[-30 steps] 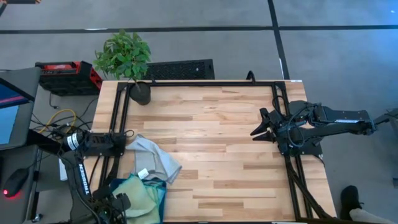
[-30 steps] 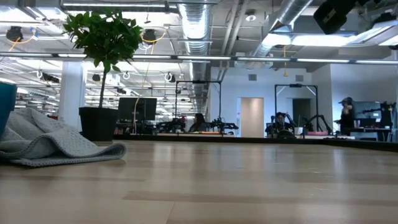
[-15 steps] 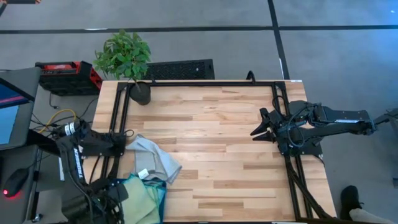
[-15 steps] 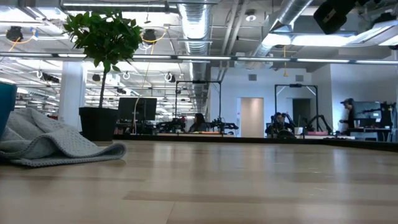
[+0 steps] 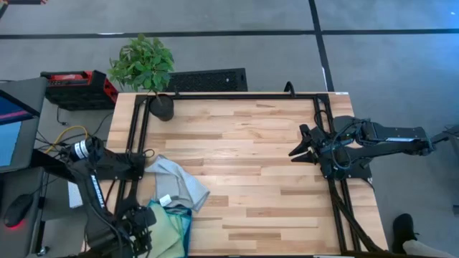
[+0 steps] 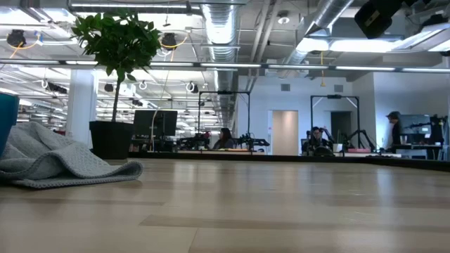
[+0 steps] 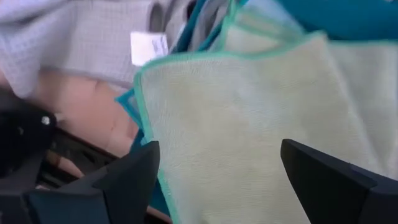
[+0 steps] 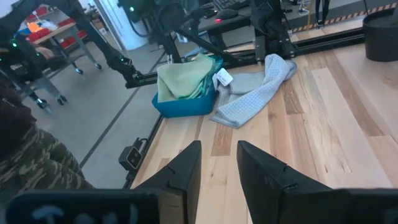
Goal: Fold microfiber towels
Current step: Fold the gray microfiber towel
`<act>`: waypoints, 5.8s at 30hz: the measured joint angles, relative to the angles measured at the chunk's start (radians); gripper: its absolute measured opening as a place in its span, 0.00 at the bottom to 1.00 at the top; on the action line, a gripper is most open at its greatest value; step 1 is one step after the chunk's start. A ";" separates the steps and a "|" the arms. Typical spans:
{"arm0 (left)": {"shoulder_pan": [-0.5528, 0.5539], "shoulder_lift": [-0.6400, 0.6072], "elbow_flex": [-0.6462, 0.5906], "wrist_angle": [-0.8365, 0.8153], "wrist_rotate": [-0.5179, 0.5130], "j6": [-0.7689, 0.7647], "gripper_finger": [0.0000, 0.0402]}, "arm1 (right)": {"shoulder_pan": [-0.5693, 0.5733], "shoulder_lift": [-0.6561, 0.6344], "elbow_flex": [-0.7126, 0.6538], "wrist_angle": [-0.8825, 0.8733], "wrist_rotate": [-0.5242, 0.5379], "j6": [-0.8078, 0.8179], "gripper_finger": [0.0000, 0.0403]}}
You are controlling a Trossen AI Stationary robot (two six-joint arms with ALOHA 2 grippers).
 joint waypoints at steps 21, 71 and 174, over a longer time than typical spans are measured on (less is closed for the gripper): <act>0.147 -0.237 -0.082 -0.055 -0.197 0.032 0.80 | 0.000 0.000 0.000 0.000 0.000 0.000 0.32; 0.300 -0.321 -0.082 -0.097 -0.311 -0.044 0.80 | -0.017 1.075 0.345 0.540 -0.017 -0.314 0.51; 0.605 -0.034 -0.082 0.230 -0.346 0.682 0.80 | -0.084 1.165 0.799 -0.076 0.292 -0.289 0.00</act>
